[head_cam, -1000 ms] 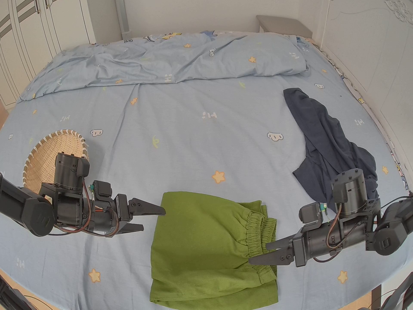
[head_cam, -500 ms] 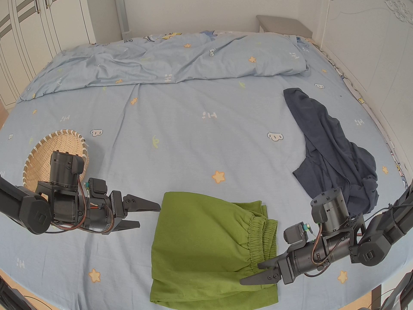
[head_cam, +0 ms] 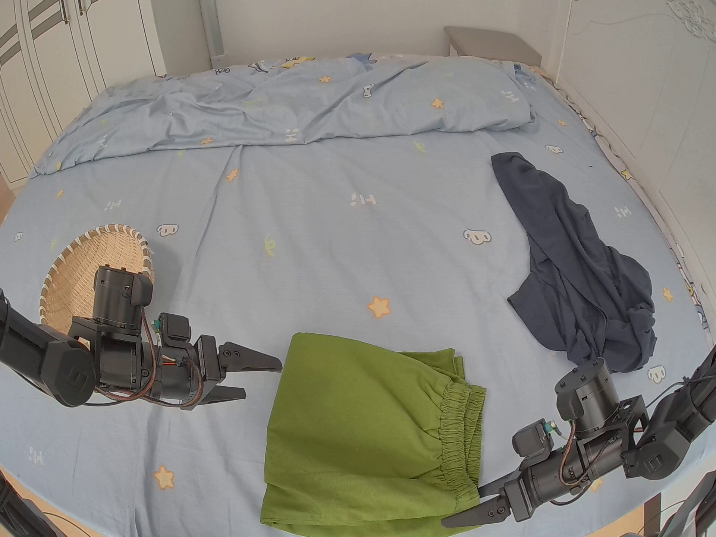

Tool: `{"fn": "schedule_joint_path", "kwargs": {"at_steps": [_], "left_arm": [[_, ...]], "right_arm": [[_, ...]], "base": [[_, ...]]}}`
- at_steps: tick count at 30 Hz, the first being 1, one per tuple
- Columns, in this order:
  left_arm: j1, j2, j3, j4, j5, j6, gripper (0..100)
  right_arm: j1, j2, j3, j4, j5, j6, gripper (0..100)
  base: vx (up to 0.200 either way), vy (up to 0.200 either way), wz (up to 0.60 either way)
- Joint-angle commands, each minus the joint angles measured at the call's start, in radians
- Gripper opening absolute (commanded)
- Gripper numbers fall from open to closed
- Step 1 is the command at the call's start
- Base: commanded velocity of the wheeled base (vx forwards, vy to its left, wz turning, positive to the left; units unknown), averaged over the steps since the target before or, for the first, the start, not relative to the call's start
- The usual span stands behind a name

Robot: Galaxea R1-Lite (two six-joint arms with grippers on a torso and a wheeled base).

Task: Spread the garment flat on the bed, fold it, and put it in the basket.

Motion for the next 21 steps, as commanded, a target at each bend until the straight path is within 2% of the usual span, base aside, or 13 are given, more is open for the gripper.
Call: {"fn": "schedule_joint_path", "kwargs": {"at_steps": [1,4,11,14,15,17,21], "left_arm": [[-0.005,0.039,0.008,-0.020,0.000,0.008,100],[-0.006,0.049,0.028,-0.043,-0.002,0.016,100],[-0.009,0.081,0.075,-0.101,-0.020,0.045,100],[-0.019,0.089,0.126,-0.152,-0.094,0.063,100],[-0.019,0.089,0.126,-0.152,-0.094,0.063,100],[-0.022,0.108,0.169,-0.209,-0.126,0.097,100],[-0.049,0.145,0.190,-0.261,-0.124,0.108,100]], "right_arm": [[-0.008,-0.009,0.019,-0.003,0.000,-0.001,100],[-0.025,-0.044,0.022,-0.009,-0.001,0.001,100],[-0.121,-0.280,-0.004,0.013,-0.005,0.027,100],[-0.195,-0.423,-0.062,0.060,-0.008,0.064,100],[-0.195,-0.423,-0.062,0.060,-0.008,0.064,100],[-0.249,-0.500,-0.139,0.134,-0.008,0.070,100],[-0.290,-0.547,-0.227,0.215,0.000,0.070,100]], "base": [[0.000,0.000,0.00],[0.000,0.000,0.00],[0.000,0.000,0.00],[0.000,0.000,0.00],[0.000,0.000,0.00],[0.000,0.000,0.00],[0.000,0.000,0.00]]}}
